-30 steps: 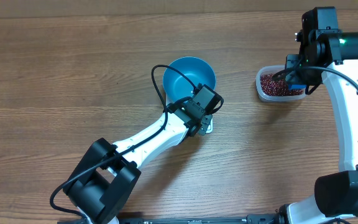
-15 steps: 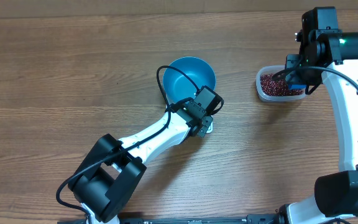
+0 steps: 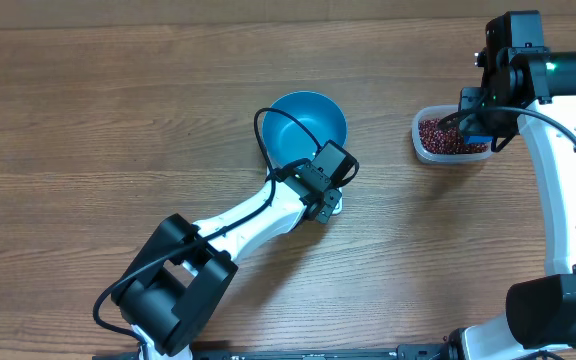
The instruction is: Scoop item into bowl and weigh 150g on scale
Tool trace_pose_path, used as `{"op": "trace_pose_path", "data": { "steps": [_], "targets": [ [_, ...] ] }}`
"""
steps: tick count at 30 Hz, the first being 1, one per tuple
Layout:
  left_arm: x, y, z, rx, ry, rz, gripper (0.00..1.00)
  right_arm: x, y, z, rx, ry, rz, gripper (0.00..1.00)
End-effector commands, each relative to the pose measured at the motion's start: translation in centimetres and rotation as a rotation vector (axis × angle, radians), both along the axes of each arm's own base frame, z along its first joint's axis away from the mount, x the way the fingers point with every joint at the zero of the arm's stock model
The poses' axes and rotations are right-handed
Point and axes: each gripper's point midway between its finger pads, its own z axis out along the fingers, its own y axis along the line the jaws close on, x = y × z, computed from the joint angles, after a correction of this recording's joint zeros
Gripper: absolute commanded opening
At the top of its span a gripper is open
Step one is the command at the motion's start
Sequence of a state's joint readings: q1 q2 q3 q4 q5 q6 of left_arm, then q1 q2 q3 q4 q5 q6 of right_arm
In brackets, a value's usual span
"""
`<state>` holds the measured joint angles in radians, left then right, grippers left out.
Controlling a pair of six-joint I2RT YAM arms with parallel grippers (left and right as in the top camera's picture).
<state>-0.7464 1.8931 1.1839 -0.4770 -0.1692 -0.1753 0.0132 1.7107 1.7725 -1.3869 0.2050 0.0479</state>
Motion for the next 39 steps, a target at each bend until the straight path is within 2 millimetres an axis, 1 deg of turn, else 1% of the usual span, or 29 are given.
{"op": "trace_pose_path", "data": {
  "steps": [1, 6, 10, 39],
  "targets": [
    [-0.26, 0.14, -1.29, 0.025, 0.019, -0.023, 0.04, 0.16, -0.04, -0.08, 0.003, -0.002, 0.002, 0.04],
    [-0.14, 0.18, -1.24, 0.026, 0.014, -0.020, 0.04, 0.17, -0.03, -0.08, 0.003, -0.003, 0.002, 0.04],
    [0.31, 0.72, -1.12, 0.055, -0.013, -0.004, 0.04, 0.17, -0.01, -0.08, 0.004, -0.003, 0.003, 0.04],
    [0.19, 0.82, -1.30, 0.060, -0.006, -0.004, 0.04, 0.16, 0.03, -0.10, 0.007, -0.002, 0.003, 0.04]
  ]
}}
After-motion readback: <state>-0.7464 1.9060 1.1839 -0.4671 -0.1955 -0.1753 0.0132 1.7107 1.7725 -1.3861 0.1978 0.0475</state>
